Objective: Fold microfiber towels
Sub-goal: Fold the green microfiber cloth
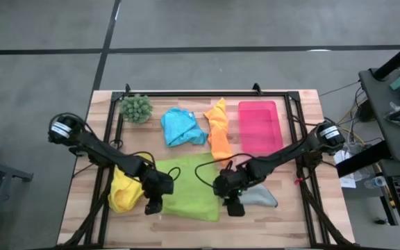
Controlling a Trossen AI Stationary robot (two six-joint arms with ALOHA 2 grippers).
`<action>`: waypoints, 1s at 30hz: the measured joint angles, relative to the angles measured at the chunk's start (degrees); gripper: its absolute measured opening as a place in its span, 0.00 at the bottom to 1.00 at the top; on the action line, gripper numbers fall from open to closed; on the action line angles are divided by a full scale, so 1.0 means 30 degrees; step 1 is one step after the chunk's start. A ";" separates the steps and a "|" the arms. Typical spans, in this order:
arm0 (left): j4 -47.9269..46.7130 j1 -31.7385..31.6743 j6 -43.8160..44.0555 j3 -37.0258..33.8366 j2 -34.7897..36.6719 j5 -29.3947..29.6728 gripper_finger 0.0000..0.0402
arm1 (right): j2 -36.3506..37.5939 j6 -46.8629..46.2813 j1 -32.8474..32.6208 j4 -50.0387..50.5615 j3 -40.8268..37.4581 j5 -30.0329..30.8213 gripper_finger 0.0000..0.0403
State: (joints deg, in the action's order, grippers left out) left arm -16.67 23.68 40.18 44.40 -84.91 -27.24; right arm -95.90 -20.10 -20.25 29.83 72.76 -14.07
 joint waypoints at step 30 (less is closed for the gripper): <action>-0.2323 -0.1672 -0.2977 -0.0319 0.0451 0.8546 0.61 | -0.3245 0.5237 0.4219 -1.2389 -0.3890 0.4354 0.03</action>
State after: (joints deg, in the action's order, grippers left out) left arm -23.64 18.67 31.25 43.45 -83.56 -1.60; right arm -105.64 -4.39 -7.59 -7.33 61.09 -1.01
